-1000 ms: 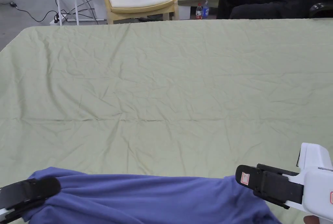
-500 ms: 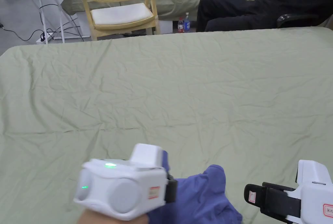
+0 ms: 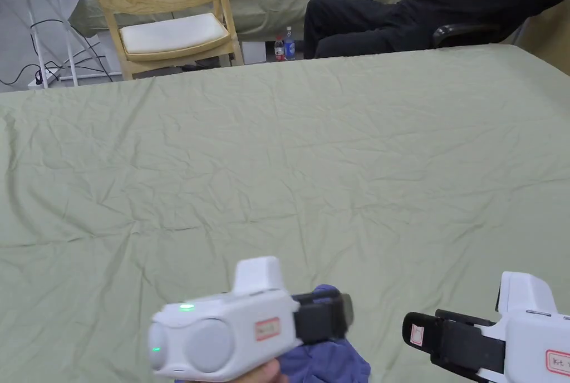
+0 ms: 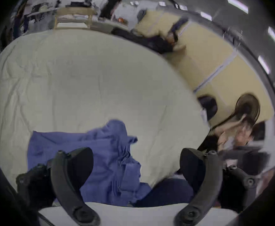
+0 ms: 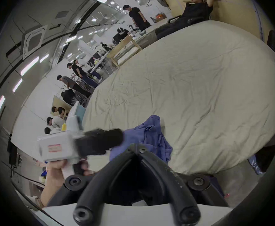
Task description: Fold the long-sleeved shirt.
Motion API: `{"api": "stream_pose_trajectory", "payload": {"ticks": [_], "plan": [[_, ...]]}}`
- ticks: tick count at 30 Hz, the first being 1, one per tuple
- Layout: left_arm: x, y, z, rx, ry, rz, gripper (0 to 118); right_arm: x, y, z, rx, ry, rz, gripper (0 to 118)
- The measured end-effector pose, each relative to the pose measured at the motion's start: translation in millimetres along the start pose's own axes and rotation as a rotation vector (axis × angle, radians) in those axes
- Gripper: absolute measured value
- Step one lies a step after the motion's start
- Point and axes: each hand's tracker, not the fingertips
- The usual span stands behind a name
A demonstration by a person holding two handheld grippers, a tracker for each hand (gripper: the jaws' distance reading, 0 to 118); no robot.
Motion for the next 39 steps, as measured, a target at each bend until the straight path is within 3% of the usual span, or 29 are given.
{"api": "stream_pose_trajectory", "payload": {"ticks": [2,3,4,6,8,11,16,18,23,27,32,35,38,39], "plan": [[-20,11,35,0.025,0.071,0.071,109,2,0,0,0.010,0.022,-0.017,2],[-30,13,45,0.024,0.137,0.094,103,2,1,0,0.012,0.026,-0.023,3],[-37,11,50,0.039,0.234,0.091,84,2,1,-1,0.014,0.028,-0.026,3],[-42,5,41,0.029,0.425,-0.026,4,2,2,-5,0.018,0.028,-0.032,2],[-39,-15,15,-0.062,0.489,-0.149,4,3,3,-10,0.015,0.023,-0.045,2],[-18,-41,-32,-0.200,0.273,-0.131,3,5,2,-13,0.009,-0.009,-0.081,3],[42,-85,-110,-0.325,0.188,-0.313,3,9,3,-10,-0.009,-0.159,-0.130,3],[55,-92,-122,-0.352,0.167,-0.284,3,10,4,-8,-0.003,-0.184,-0.131,3],[67,-78,-85,-0.306,-0.087,-0.201,3,12,10,-2,0.018,-0.213,-0.129,3],[17,-44,-20,-0.197,-0.032,-0.152,3,1,15,-17,0.029,-0.217,-0.107,3],[-83,-13,45,-0.164,0.212,-0.043,3,-28,8,-83,-0.128,-0.195,-0.068,3],[-127,-12,59,-0.192,0.304,0.014,3,-41,-5,-137,-0.282,-0.287,-0.017,3],[-150,-16,64,-0.207,0.267,0.091,3,-46,-25,-184,-0.421,-0.409,0.094,4],[-154,-17,64,-0.214,0.257,0.101,3,-43,-32,-194,-0.452,-0.469,0.092,7]]}}
